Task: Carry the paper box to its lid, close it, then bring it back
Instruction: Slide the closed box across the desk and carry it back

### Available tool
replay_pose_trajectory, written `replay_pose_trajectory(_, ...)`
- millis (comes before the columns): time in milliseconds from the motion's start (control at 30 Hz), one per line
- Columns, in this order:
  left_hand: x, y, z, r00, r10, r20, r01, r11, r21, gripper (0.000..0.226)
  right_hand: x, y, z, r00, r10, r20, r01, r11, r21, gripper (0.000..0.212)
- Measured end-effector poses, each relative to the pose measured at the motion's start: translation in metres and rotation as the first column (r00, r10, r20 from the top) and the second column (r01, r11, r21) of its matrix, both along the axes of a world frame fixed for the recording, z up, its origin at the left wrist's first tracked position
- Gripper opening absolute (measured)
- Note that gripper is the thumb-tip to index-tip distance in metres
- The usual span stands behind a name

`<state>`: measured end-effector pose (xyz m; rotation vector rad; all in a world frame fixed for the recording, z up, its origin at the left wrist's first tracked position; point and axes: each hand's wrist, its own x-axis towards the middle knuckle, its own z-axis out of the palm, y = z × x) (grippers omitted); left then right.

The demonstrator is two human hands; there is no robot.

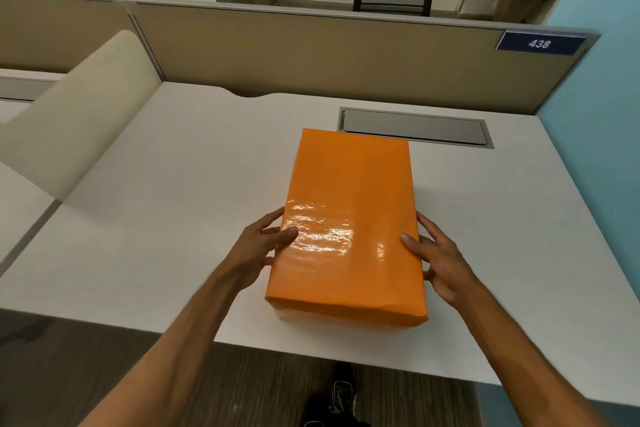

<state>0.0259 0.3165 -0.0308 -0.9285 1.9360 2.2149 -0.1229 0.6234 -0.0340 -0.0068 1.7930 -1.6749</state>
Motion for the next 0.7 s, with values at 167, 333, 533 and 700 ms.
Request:
replay_pose_trajectory(167,0.007,-0.013,0.004,1.000,0.008,-0.029,-0.008,1.000,0.000,0.070,-0.011,-0.008,0.007,0.998,0.060,-0.007,-0.061,0.998,-0.023,0.078)
replay_pose_trajectory(333,0.006,-0.033,0.020,0.997,0.064,-0.052,-0.066,0.997,-0.027,0.066,-0.029,-0.038,0.017,0.994,0.104,-0.036,-0.105,0.994,-0.040,0.080)
replay_pose_trajectory(533,0.010,-0.063,0.038,0.985,0.162,-0.066,-0.166,0.984,-0.064,0.049,-0.048,-0.086,0.027,0.984,0.170,-0.049,-0.174,0.982,-0.075,0.083)
replay_pose_trajectory(700,0.014,-0.093,0.048,0.962,0.256,-0.096,-0.264,0.961,-0.082,0.051,-0.058,-0.135,0.032,0.981,0.188,-0.050,-0.192,0.977,-0.095,0.079)
